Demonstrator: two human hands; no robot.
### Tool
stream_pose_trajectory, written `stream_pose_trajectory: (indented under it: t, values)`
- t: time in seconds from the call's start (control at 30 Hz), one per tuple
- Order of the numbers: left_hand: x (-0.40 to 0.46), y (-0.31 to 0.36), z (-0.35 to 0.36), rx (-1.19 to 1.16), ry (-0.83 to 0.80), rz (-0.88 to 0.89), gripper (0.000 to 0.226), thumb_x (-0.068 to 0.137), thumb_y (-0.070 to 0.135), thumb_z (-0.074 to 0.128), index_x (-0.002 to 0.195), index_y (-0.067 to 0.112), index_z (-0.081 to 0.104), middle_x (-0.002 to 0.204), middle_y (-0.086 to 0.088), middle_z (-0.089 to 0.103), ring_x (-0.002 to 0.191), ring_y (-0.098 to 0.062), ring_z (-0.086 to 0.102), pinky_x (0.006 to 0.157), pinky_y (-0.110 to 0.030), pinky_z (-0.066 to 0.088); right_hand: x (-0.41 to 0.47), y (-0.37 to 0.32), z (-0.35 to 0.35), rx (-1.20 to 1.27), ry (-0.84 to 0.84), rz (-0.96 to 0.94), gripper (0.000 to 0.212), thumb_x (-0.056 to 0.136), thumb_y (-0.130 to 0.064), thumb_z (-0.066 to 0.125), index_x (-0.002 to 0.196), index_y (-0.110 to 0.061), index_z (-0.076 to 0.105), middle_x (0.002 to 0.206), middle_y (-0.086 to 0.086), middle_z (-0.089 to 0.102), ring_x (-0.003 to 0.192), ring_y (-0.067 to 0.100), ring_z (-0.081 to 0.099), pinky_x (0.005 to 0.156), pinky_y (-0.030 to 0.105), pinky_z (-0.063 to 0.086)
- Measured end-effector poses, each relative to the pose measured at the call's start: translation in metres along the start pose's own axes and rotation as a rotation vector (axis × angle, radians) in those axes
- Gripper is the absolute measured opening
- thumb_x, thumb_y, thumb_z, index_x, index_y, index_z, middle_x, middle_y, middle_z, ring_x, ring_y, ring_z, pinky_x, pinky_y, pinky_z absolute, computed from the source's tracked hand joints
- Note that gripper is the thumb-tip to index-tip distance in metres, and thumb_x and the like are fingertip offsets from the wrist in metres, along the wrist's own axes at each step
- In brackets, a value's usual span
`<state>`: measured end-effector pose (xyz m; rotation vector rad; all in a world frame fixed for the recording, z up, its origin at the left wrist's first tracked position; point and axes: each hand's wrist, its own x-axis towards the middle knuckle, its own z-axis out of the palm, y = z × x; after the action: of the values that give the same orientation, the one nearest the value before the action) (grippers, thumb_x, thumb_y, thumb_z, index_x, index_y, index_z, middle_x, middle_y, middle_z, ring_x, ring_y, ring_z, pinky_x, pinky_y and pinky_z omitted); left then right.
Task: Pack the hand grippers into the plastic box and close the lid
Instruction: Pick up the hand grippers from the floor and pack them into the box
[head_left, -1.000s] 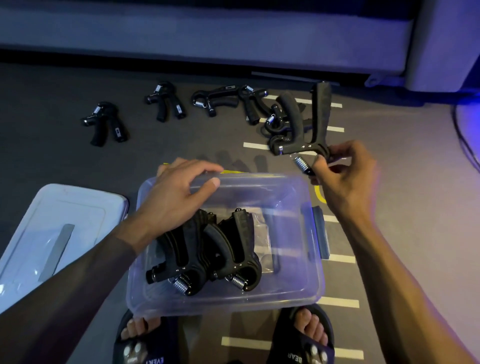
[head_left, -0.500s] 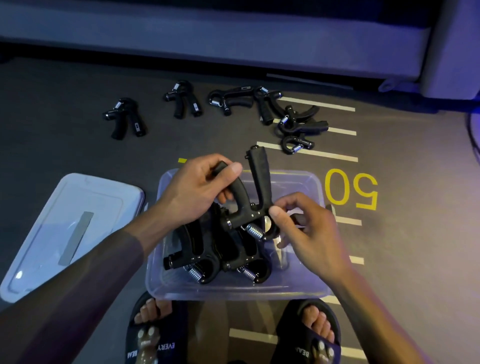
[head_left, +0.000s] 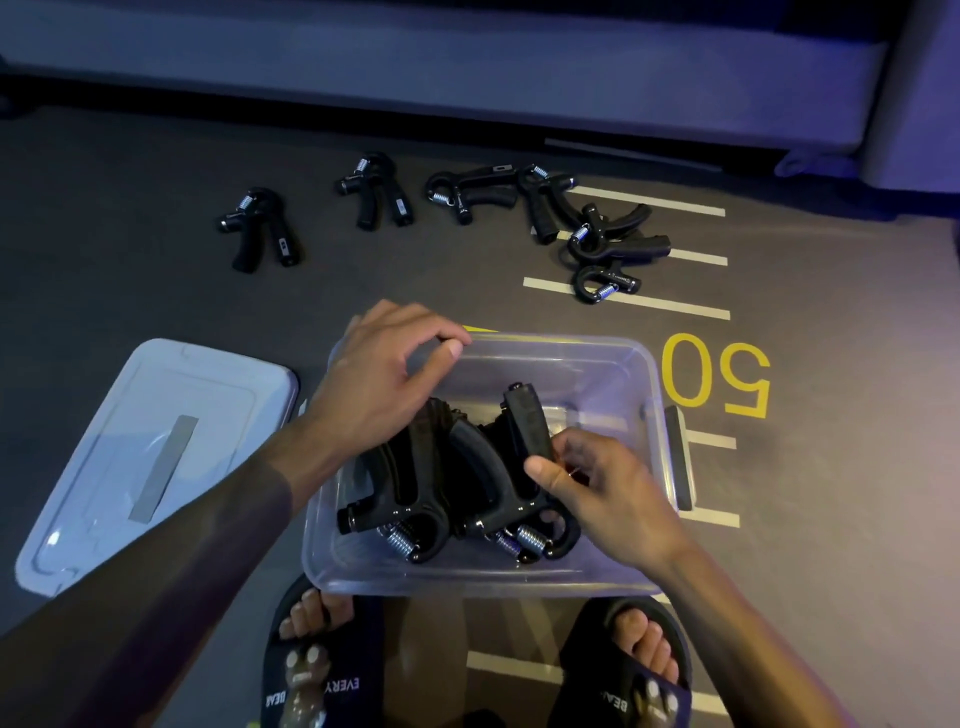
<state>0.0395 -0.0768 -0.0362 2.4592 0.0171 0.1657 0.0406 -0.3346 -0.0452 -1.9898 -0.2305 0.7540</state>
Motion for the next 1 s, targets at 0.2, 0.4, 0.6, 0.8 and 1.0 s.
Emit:
stream_pose_trajectory:
  t: [0.2, 0.4, 0.6, 0.8, 1.0]
  values:
    - [-0.002, -0.010, 0.006, 0.016, 0.015, 0.020, 0.023, 0.101, 0.039, 0.050, 0.116, 0.037, 0.068, 0.116, 0.020, 0.060, 0.108, -0.013, 0.052, 0.096, -0.048, 0.041, -0.001, 0.004, 0.014, -0.068, 0.008, 0.098, 0.031, 0.092, -0.040, 0.067, 0.089, -0.010, 0.061, 0.078, 0.004, 0.072, 0.063, 0.006, 0.072, 0.068, 0.037, 0.056]
    - [0.002, -0.017, 0.010, 0.001, -0.010, -0.019, 0.022, 0.100, 0.038, 0.051, 0.116, 0.040, 0.066, 0.116, 0.022, 0.064, 0.109, -0.010, 0.058, 0.101, -0.045, 0.037, -0.004, 0.002, 0.011, -0.464, 0.103, 0.076, 0.049, 0.080, -0.076, 0.056, 0.073, -0.028, 0.049, 0.069, -0.004, 0.067, 0.073, 0.018, 0.064, 0.067, 0.035, 0.053]
    - [0.004, -0.019, 0.012, -0.004, -0.007, -0.024, 0.022, 0.099, 0.039, 0.052, 0.117, 0.041, 0.064, 0.113, 0.024, 0.065, 0.105, -0.007, 0.058, 0.103, -0.046, 0.037, -0.002, -0.021, 0.020, -0.770, 0.058, 0.129, 0.045, 0.093, -0.069, 0.044, 0.092, -0.025, 0.056, 0.096, 0.010, 0.069, 0.097, 0.034, 0.064, 0.067, 0.032, 0.037]
    - [0.004, -0.019, 0.014, 0.002, -0.009, -0.039, 0.023, 0.097, 0.041, 0.052, 0.118, 0.045, 0.062, 0.113, 0.026, 0.065, 0.105, -0.006, 0.059, 0.104, -0.044, 0.035, -0.001, -0.028, 0.030, -0.850, -0.022, 0.197, 0.053, 0.099, -0.059, 0.042, 0.125, -0.014, 0.054, 0.120, 0.014, 0.060, 0.112, 0.035, 0.060, 0.084, 0.035, 0.048]
    - [0.004, -0.019, 0.014, -0.003, -0.002, -0.038, 0.024, 0.098, 0.041, 0.052, 0.119, 0.044, 0.062, 0.116, 0.026, 0.066, 0.107, -0.006, 0.059, 0.106, -0.047, 0.035, 0.000, -0.024, 0.028, -0.809, -0.037, 0.192, 0.054, 0.097, -0.061, 0.043, 0.119, -0.014, 0.056, 0.110, 0.014, 0.064, 0.105, 0.036, 0.063, 0.070, 0.031, 0.039]
